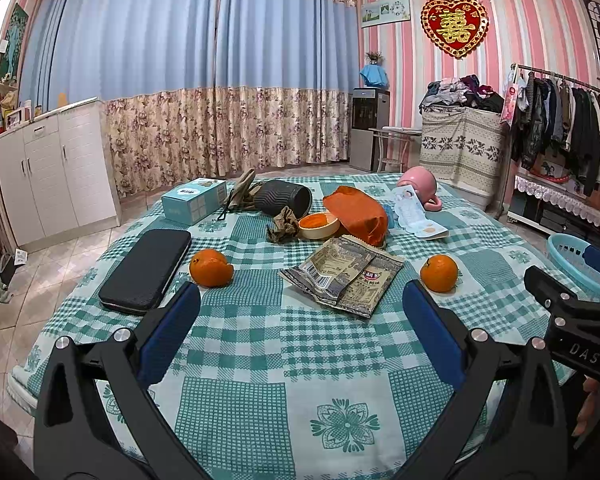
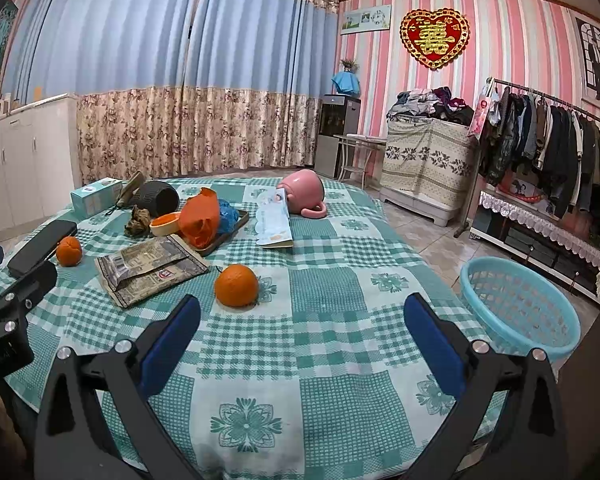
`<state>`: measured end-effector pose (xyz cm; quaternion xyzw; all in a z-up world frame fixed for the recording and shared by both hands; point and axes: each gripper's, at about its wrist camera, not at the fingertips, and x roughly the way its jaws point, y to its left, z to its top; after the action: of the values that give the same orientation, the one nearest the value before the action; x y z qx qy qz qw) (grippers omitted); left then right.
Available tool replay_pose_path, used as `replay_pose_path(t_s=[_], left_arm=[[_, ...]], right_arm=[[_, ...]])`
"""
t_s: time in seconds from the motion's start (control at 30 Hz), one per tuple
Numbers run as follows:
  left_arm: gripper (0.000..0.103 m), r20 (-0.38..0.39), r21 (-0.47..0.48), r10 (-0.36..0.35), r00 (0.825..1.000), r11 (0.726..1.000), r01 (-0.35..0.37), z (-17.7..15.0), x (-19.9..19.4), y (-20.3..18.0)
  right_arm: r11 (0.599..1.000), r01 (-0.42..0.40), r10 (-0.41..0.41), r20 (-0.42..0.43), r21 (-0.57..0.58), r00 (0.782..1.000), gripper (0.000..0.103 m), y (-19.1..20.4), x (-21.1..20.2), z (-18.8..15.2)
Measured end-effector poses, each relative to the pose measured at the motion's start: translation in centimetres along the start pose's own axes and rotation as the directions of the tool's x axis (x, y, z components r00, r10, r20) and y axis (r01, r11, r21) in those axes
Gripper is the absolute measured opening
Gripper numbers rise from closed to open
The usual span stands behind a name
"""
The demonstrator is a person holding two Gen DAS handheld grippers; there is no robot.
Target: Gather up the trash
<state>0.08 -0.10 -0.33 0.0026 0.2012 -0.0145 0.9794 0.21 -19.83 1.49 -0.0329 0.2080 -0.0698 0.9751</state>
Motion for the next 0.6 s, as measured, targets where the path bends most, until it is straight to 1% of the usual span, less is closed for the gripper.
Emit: replay_pose_path(t_s=[0.3, 0.47, 0.6], left_arm=[[0.098, -0.008, -0.005, 0.008, 1.0, 1.0, -0.008, 0.0, 0.2, 0.2], [0.098, -0.032, -0.015, 0.012, 0.999, 1.0, -0.012, 0.3, 0.8, 0.8], [0.098, -0.048, -0.009, 0.024, 0.999, 1.0, -0.025, 0.8, 1.6, 1.3]], right_arm=[[1.0, -0.002, 0.002, -0.008, 0.018, 1.0, 0.099, -0.3, 0.5, -0.1], [1.0, 0.009, -0.009, -0.018, 0.021, 1.0, 0.099, -0.7, 1.2, -0.2], [1.0, 0.003, -0.002, -0.039, 0.006, 0.999, 0.099, -0.4, 2.6, 0.2]])
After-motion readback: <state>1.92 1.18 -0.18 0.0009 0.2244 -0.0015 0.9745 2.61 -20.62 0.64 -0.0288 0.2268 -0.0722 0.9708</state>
